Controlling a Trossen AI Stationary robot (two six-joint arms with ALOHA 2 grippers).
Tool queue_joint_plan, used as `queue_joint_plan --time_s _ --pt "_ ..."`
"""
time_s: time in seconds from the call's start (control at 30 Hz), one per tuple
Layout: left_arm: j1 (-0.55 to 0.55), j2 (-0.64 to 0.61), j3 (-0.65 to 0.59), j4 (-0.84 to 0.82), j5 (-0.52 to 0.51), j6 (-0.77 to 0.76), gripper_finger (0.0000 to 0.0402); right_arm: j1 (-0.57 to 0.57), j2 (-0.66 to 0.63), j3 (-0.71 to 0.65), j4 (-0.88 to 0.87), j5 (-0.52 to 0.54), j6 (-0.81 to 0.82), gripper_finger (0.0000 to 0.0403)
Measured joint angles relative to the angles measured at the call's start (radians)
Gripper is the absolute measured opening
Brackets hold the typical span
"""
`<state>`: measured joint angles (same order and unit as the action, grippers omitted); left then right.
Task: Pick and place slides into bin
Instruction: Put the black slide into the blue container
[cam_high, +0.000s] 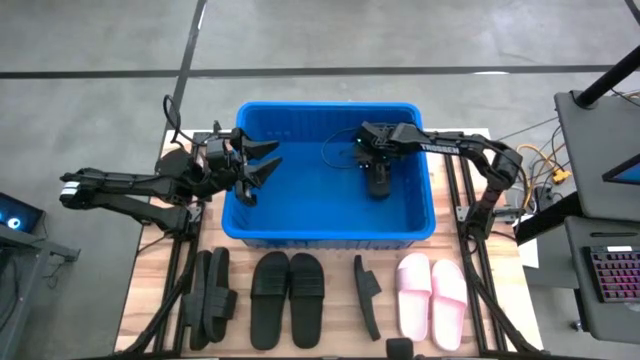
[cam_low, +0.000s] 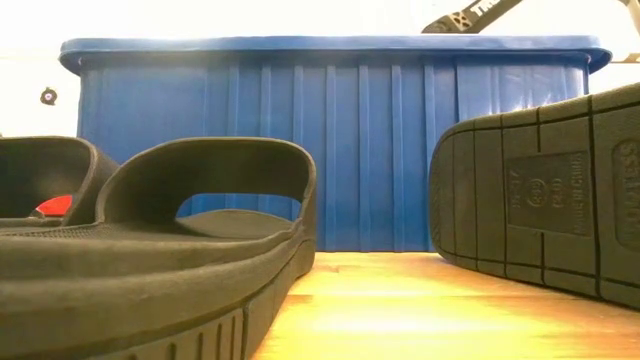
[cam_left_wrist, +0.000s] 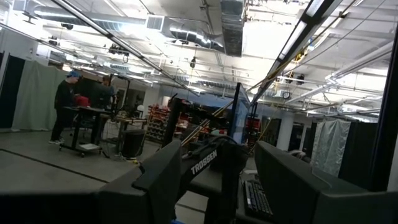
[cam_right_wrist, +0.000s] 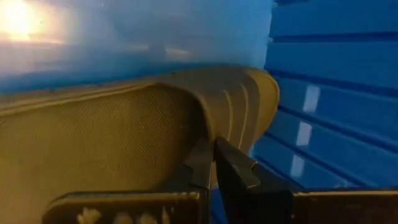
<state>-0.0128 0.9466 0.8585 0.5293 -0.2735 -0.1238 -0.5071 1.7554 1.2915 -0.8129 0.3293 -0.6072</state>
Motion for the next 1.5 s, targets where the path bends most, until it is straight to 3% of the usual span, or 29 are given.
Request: queue_joint_plan --time_s 0.3,1.0,1.2,1.5 --pt "-0.001 0.000 0.000 0.000 0.000 0.000 0.0190 -0.001 -0.029 0.000 -0.075 0.065 0.004 0.0009" --pt "-0.001 0.000 0.000 0.000 0.001 0.000 0.0190 -0.002 -0.020 -0.078 -0.034 0.064 0.036 0.0016" --pt "-0.001 0.000 0.000 0.000 0.000 0.000 0.0190 -0.002 -0.020 -0.076 -0.030 0.064 0.058 0.0066" --pt "0.000 0.000 0.000 0.000 0.000 0.000 0.0190 -0.002 -0.020 -0.074 -0.042 0.065 0.121 0.0194"
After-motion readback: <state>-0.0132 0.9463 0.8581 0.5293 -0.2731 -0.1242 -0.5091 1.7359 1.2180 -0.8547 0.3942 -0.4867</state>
